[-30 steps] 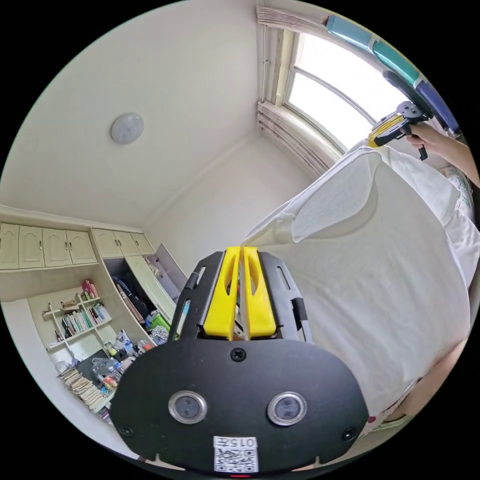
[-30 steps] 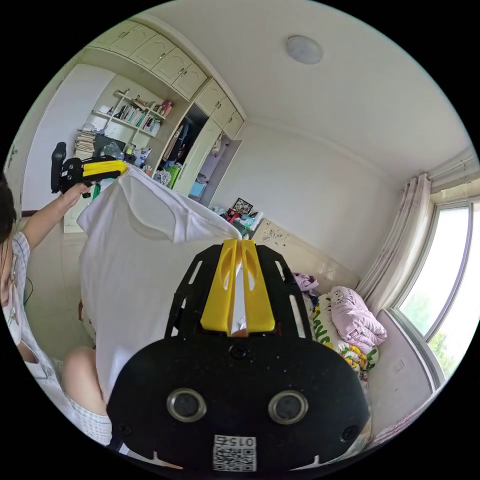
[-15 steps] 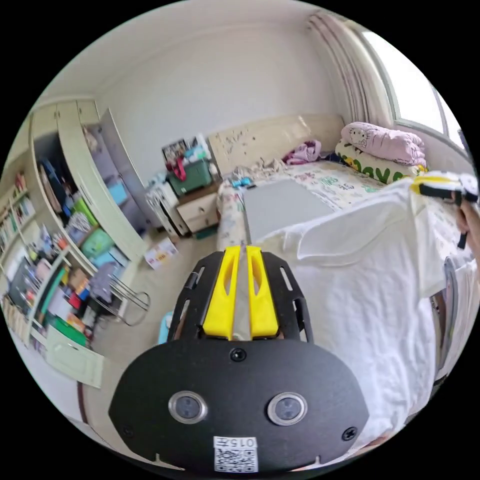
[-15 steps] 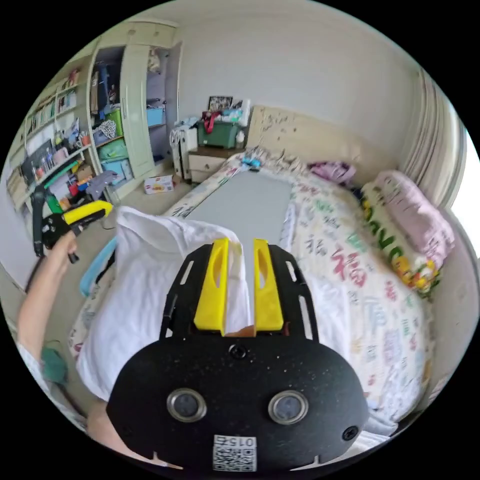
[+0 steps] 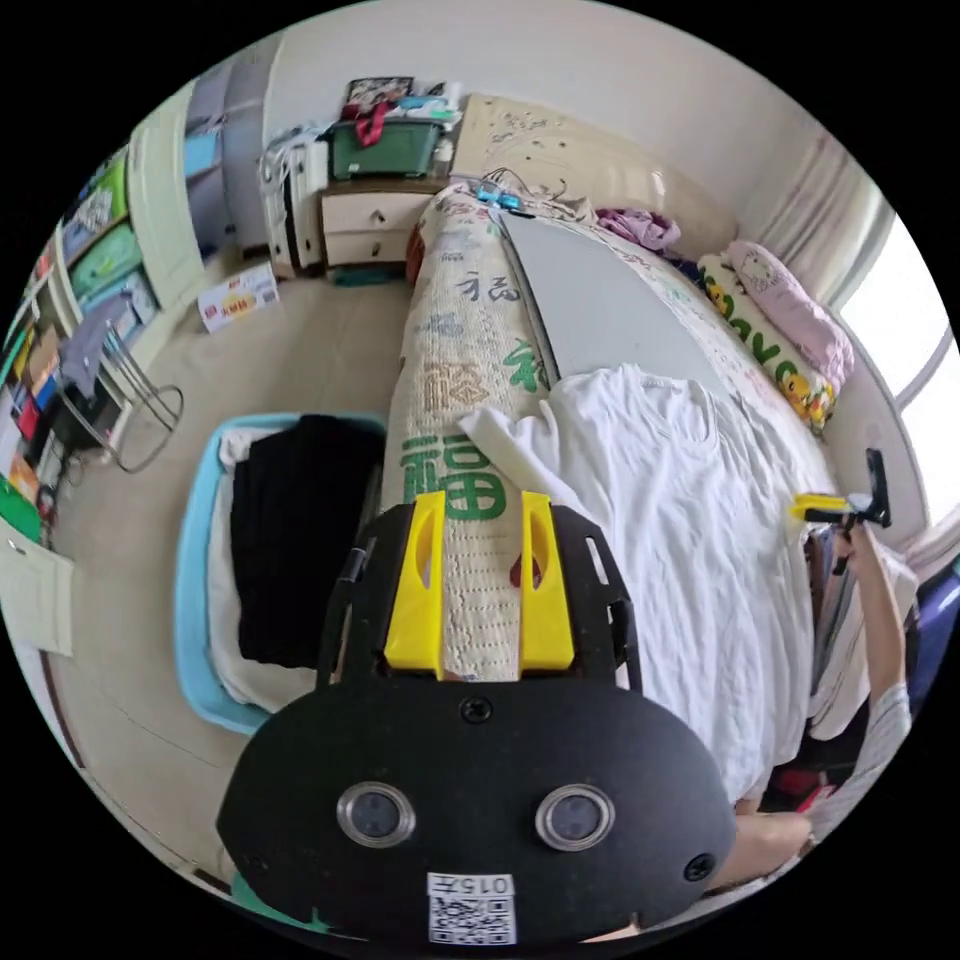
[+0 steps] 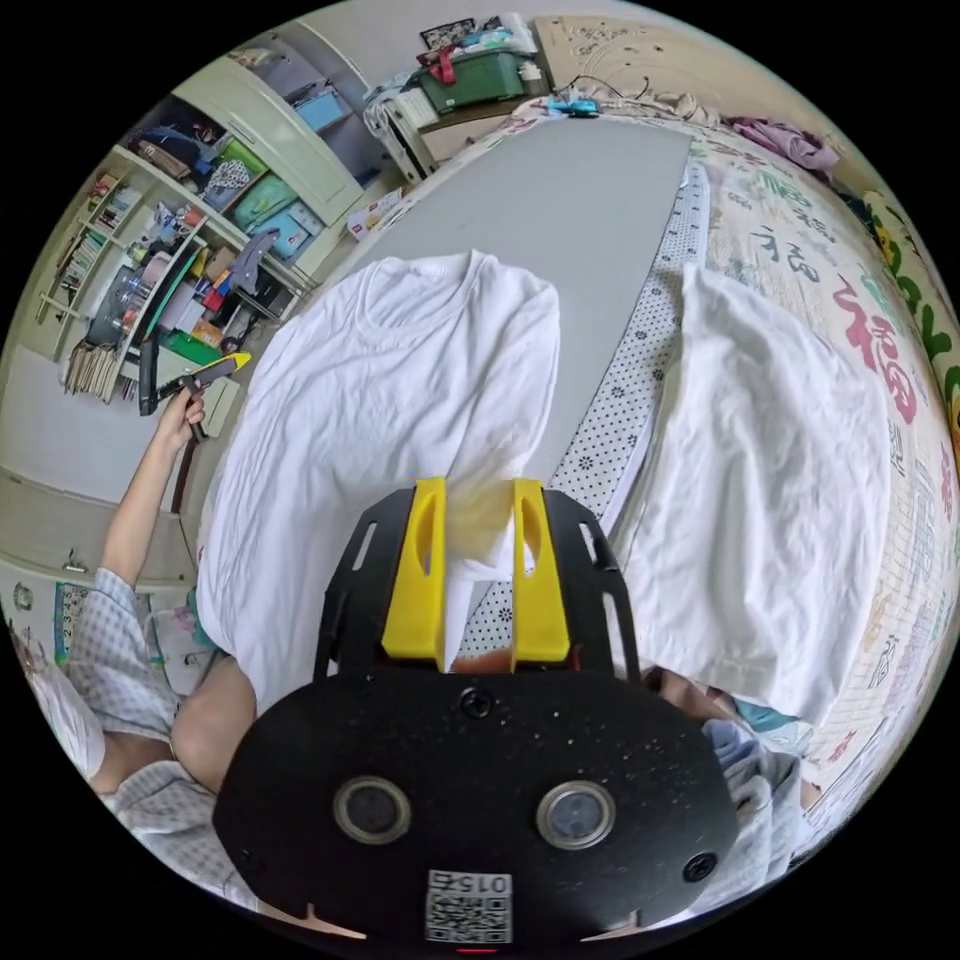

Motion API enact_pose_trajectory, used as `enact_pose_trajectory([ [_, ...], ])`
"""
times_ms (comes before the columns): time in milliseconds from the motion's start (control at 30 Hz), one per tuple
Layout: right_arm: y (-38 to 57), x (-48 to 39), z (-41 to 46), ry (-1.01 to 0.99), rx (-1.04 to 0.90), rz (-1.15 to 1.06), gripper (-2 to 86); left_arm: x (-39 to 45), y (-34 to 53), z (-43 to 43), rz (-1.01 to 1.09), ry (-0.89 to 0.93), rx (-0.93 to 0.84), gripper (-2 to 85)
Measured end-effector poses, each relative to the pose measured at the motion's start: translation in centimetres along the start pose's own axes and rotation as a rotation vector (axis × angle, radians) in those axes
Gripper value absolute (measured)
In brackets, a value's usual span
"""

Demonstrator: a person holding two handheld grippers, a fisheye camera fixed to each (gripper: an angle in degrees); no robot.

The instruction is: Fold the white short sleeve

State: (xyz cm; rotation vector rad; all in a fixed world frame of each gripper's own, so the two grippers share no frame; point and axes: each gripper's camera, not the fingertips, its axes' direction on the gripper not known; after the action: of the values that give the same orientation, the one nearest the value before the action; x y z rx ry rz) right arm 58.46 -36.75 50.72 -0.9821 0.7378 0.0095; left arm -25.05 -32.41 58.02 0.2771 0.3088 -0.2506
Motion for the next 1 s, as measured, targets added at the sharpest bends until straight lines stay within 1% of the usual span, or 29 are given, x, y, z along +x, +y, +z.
enact_pose_trajectory([
  [67,-2.3,0.2,0.3,0.026,-0.022,0.03,3.4,-2.5,-2.1,2.0,-0.079,0.122,-0.02,12.1],
  [133,-3.7,0.1,-0.1,0.056,-0.002,0.025,1.5,-3.7,-3.9,3.4,-0.118,0.186,-0.021,12.5],
  [200,-5.0,0.1,-0.5,0.118,0.007,0.03,0.5,-4.7,-5.7,4.8,-0.156,0.193,-0.023,12.4],
  [267,-6.5,0.5,-1.1,0.252,0.032,0.073,0.1,-5.8,-7.6,5.9,-0.203,0.187,-0.014,11.1],
  [300,-6.8,0.7,-1.3,0.283,0.041,0.088,0.0,-6.0,-8.0,5.9,-0.206,0.18,-0.008,10.6],
  [400,-8.3,1.8,-2.1,0.374,0.104,0.18,-0.2,-6.6,-10.2,5.9,-0.133,0.113,-0.048,5.7],
  [433,-8.8,2.0,-2.3,0.453,0.129,0.215,-0.1,-7.2,-11.0,5.7,-0.111,0.123,-0.066,3.2],
  [467,-9.4,2.4,-2.2,0.491,0.127,0.242,-0.1,-7.9,-11.7,5.5,-0.097,0.191,-0.076,0.7],
  [533,-10.2,2.7,-1.7,0.484,0.124,0.276,-0.1,-8.8,-12.5,5.1,-0.11,0.263,-0.064,-0.2],
  [600,-10.9,2.5,-1.1,0.486,0.124,0.282,-0.1,-9.1,-13.0,4.1,-0.106,0.182,-0.03,-0.5],
  [667,-11.8,1.9,-0.7,0.528,0.132,0.282,0.0,-9.7,-14.0,2.3,-0.089,0.028,0.009,-0.6],
  [733,-12.4,1.6,-0.7,0.532,0.163,0.3,0.1,-11.0,-14.3,0.4,-0.134,-0.048,0.079,-0.3],
  [800,-12.9,1.5,-0.6,0.514,0.189,0.323,0.3,-12.3,-14.7,-0.4,-0.157,-0.032,0.101,0.4],
  [833,-13.2,1.4,-0.2,0.503,0.187,0.337,0.5,-13.0,-15.1,0.2,-0.157,0.01,0.047,1.2],
  [867,-13.5,1.4,0.3,0.502,0.182,0.349,0.9,-13.3,-15.4,1.4,-0.153,0.059,-0.02,4.7],
  [900,-13.6,1.3,0.6,0.502,0.182,0.354,1.1,-13.3,-15.5,1.9,-0.145,0.075,-0.037,6.4],
  [1000,-13.9,0.7,1.9,0.5,0.173,0.371,4.4,-11.8,-15.3,3.3,-0.078,0.067,0.017,9.0],
])
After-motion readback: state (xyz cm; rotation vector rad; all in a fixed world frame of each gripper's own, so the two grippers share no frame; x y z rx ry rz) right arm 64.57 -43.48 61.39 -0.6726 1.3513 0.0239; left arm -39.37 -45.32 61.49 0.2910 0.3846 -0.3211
